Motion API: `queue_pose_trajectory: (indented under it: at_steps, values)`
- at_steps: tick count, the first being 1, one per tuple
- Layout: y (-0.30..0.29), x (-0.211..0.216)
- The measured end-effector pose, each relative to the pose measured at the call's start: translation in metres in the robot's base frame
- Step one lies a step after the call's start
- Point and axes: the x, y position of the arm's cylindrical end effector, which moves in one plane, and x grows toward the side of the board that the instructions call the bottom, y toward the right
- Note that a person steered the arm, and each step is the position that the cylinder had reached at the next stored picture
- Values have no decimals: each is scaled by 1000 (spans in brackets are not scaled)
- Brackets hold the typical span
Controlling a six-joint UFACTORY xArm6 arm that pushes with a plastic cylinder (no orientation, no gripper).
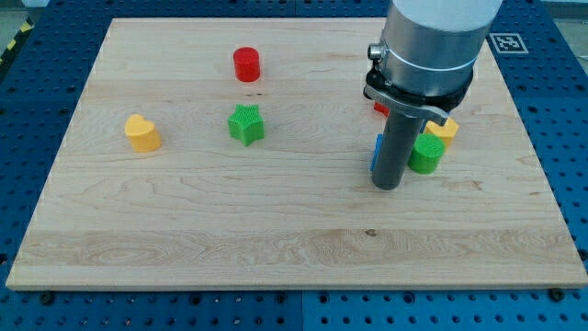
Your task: Move your arm closer to the green star
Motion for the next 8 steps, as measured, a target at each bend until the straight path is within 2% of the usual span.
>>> queue_pose_trajectory:
  at_steps: [1, 2, 3, 4, 5, 6, 8]
  values:
    - [0, 20]
    - [-17, 22]
    - [-57, -1]
    - [-66, -23]
    - [-101, -25]
    - [-138, -45]
    - [-185, -19]
